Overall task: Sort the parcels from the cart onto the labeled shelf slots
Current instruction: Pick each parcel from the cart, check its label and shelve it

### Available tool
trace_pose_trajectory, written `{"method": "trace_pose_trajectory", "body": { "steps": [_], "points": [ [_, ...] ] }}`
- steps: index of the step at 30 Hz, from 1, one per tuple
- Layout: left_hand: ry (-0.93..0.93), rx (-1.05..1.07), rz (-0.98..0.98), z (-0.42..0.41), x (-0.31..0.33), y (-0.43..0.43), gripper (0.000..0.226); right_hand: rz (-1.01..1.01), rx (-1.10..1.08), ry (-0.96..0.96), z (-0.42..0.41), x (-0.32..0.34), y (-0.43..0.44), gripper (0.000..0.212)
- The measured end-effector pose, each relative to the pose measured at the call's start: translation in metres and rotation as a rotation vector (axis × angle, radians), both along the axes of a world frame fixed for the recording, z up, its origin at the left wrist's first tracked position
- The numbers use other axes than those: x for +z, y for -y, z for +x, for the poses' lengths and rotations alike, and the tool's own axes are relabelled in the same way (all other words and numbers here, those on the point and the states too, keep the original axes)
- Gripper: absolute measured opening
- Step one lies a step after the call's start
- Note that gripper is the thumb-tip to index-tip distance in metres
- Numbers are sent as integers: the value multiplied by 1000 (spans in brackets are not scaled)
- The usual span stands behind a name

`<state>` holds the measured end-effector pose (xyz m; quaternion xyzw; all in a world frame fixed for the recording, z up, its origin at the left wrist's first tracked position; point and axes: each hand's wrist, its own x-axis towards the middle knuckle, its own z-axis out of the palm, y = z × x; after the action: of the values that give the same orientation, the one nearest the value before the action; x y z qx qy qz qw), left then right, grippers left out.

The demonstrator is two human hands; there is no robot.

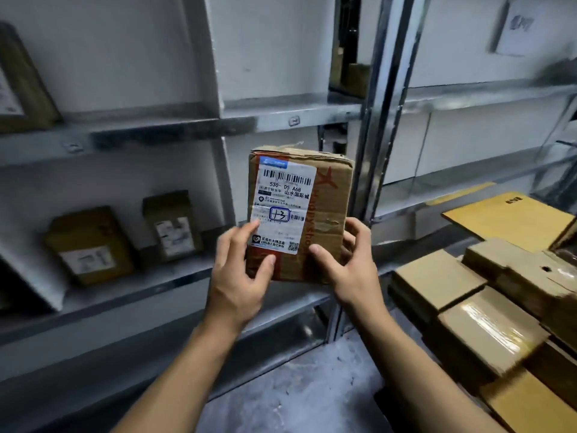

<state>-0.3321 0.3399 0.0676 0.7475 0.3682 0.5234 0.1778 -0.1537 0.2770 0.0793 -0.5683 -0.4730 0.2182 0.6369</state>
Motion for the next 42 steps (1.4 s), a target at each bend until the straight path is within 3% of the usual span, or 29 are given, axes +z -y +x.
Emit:
{"method": "trace_pose_trajectory", "body": {
  "steps": [10,20,24,31,42],
  "points": [
    [-17,183,207,-145,61,-55,63,185,202,-71,-136,52,-88,55],
    [-35,296,366,-203,129,-104,60,310,273,-80,-183,124,-160,51],
    [-146,323,337,-216,144,-116,49,320,249,-47,-178,154,-204,54],
    [-575,419,180,-234,159,-148,51,274,193,120,-172,185,-278,57],
    [-638,477,157,-227,165,-176,47,130,231,273,-155,180,-328,64]
  ]
}}
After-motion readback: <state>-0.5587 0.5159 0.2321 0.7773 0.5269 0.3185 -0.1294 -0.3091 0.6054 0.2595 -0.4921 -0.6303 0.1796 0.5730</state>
